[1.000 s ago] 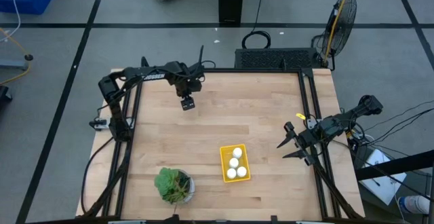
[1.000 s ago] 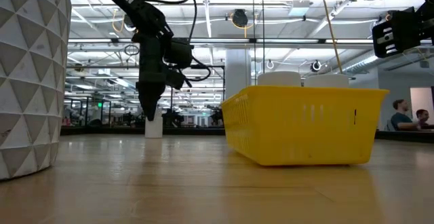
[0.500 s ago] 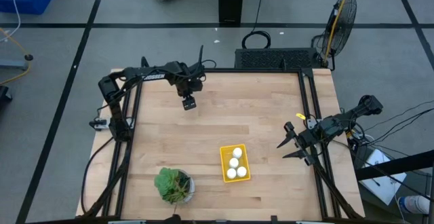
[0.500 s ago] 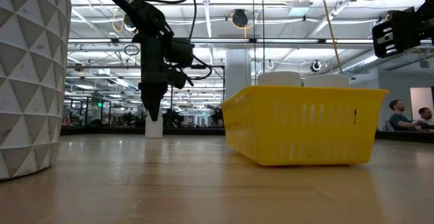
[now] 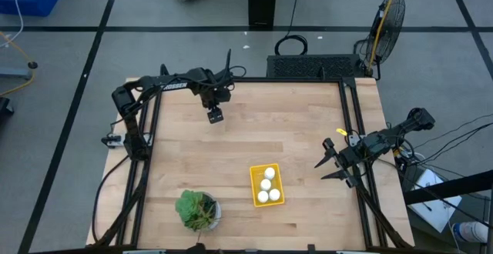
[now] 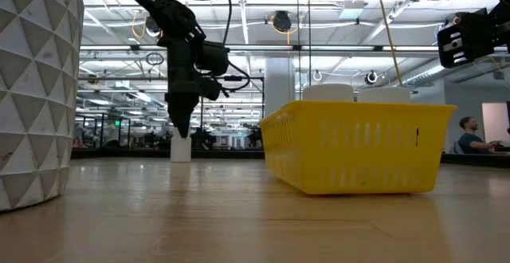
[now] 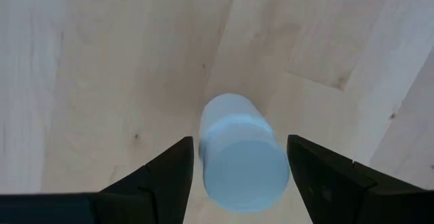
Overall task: Pick and place pill bottles into a basket
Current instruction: Put the white pill bottle into the yellow bin, then return to Home Position
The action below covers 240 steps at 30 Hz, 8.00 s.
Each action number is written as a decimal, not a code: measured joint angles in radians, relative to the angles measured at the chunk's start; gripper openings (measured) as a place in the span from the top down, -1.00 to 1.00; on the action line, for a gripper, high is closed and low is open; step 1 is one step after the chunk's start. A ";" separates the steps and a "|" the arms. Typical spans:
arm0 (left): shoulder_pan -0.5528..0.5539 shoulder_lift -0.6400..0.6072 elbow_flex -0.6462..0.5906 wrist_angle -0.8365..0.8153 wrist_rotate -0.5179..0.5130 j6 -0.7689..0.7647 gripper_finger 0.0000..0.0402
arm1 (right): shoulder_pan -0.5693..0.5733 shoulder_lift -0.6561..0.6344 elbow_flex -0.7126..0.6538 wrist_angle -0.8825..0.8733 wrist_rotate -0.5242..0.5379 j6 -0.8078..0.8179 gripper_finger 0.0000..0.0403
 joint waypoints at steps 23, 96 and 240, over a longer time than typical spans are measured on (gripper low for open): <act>-0.012 -0.009 0.001 -0.020 0.013 -0.019 0.19 | 0.000 0.000 0.000 0.000 0.000 0.000 0.04; -0.715 0.146 0.603 -0.187 -0.006 -0.475 0.19 | 0.000 0.008 0.000 -0.001 0.000 0.000 0.04; -0.731 0.345 0.723 -0.269 0.020 -0.376 -0.11 | 0.000 0.010 0.000 0.000 0.000 0.000 0.04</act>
